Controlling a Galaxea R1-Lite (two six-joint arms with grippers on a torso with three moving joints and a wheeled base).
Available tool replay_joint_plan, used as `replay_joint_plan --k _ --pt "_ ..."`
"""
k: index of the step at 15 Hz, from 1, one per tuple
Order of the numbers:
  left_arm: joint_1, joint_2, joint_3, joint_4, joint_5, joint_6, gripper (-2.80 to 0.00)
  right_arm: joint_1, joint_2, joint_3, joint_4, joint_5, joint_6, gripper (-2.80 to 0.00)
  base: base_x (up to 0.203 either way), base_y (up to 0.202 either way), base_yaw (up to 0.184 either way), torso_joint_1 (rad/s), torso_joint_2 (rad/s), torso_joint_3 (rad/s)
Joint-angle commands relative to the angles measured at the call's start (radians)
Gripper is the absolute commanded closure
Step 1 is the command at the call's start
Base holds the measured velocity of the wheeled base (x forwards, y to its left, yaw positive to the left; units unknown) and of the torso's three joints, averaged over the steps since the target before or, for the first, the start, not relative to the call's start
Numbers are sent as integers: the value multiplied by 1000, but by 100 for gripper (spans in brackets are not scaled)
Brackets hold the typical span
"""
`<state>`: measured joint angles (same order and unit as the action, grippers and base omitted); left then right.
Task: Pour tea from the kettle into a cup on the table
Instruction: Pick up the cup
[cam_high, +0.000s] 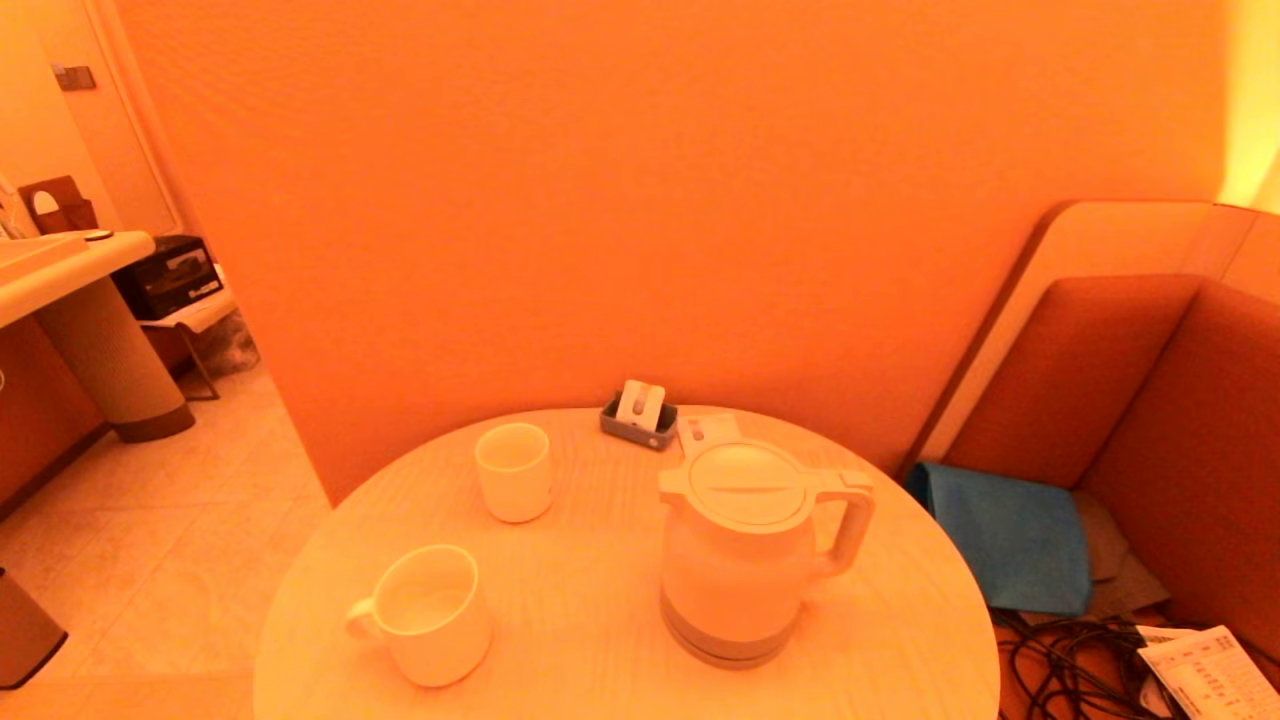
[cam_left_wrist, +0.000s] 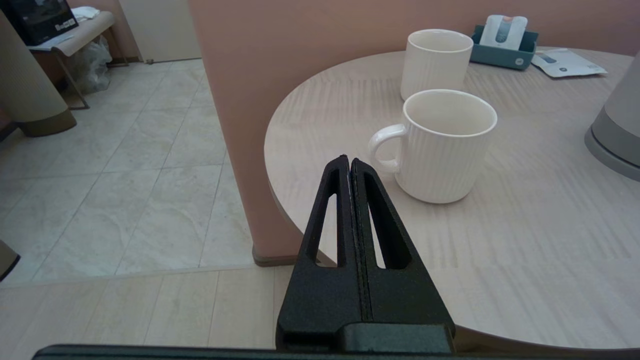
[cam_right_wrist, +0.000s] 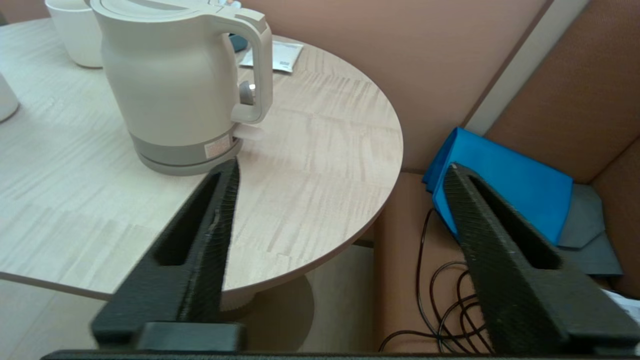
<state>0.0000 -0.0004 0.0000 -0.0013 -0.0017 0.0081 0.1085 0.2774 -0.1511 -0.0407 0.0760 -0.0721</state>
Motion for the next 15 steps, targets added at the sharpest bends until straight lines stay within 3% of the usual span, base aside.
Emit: replay_joint_plan --k 1,5,7,8,11,13,15 --pt "0 0 0 0 0 0 0 0 2 0 -2 1 1 -280 0 0 0 0 0 0" --pt "0 0 0 0 0 0 0 15 2 7 -11 -32 27 -280 0 0 0 0 0 0" --pt "0 0 0 0 0 0 0 93 0 -1 -4 -162 25 -280 0 0 0 0 0 0" --pt "0 0 0 0 2 0 0 99 -1 -8 2 -179 26 -280 0 0 0 0 0 0" --pt "0 0 0 0 0 0 0 42 9 11 -8 -155 24 -280 0 0 0 0 0 0" --pt "0 0 0 0 0 0 0 -72 22 21 -24 -38 22 -280 0 0 0 0 0 0" --pt "0 0 0 0 0 0 0 -99 -16 29 -16 24 20 -280 0 0 0 0 0 0"
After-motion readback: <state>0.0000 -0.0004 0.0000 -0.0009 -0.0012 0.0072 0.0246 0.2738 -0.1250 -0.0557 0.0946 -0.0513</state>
